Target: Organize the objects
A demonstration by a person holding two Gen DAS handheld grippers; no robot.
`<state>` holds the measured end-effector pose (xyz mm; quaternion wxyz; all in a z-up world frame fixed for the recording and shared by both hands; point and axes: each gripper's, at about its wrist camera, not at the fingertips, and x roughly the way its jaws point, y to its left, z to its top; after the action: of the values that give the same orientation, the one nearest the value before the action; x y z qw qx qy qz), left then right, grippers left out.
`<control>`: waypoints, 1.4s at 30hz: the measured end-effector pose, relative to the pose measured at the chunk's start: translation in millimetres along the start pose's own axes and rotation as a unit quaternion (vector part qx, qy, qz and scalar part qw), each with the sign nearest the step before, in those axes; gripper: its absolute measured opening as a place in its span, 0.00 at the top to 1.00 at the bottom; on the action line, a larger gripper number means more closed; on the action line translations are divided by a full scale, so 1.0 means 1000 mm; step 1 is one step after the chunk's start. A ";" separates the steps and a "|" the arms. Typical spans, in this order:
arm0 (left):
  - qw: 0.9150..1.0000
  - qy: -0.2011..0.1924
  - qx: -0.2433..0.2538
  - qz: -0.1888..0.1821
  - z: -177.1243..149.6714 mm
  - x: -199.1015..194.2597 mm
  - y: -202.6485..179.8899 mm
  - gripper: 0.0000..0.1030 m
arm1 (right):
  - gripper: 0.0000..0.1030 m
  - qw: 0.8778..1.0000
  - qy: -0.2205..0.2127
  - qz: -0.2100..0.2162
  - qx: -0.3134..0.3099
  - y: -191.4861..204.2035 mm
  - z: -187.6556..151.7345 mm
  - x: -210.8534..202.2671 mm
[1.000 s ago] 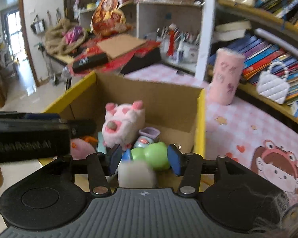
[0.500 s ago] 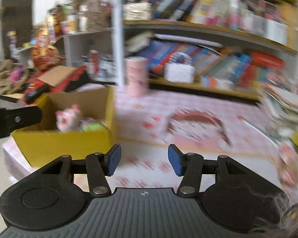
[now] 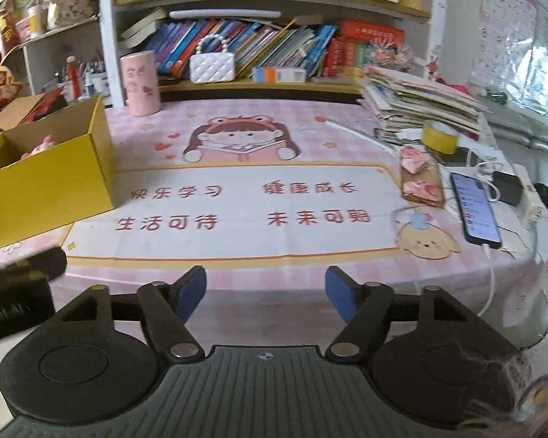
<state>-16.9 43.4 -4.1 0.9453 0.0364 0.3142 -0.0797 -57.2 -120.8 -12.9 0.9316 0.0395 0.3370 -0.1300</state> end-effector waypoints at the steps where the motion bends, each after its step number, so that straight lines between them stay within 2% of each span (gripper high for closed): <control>1: 1.000 0.003 0.004 0.003 -0.001 0.000 -0.003 0.01 | 0.26 1.000 -0.003 -0.003 0.002 -0.002 -0.001 -0.002; 7: 1.000 0.013 0.012 0.019 -0.006 0.001 -0.013 0.01 | 0.15 1.000 -0.002 -0.010 0.000 -0.008 -0.005 -0.006; 13: 0.999 0.020 0.014 0.033 -0.010 0.000 -0.015 0.01 | 0.11 1.000 0.001 -0.018 -0.003 -0.008 -0.006 -0.006; 42: 0.998 0.029 0.008 0.055 -0.008 -0.002 -0.015 0.01 | 0.11 1.000 0.002 -0.013 -0.012 -0.007 -0.006 -0.004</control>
<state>-26.0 29.8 -9.8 0.9383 0.0636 0.3386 -0.0290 -65.5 -125.5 -14.7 0.9296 0.0241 0.3411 -0.1374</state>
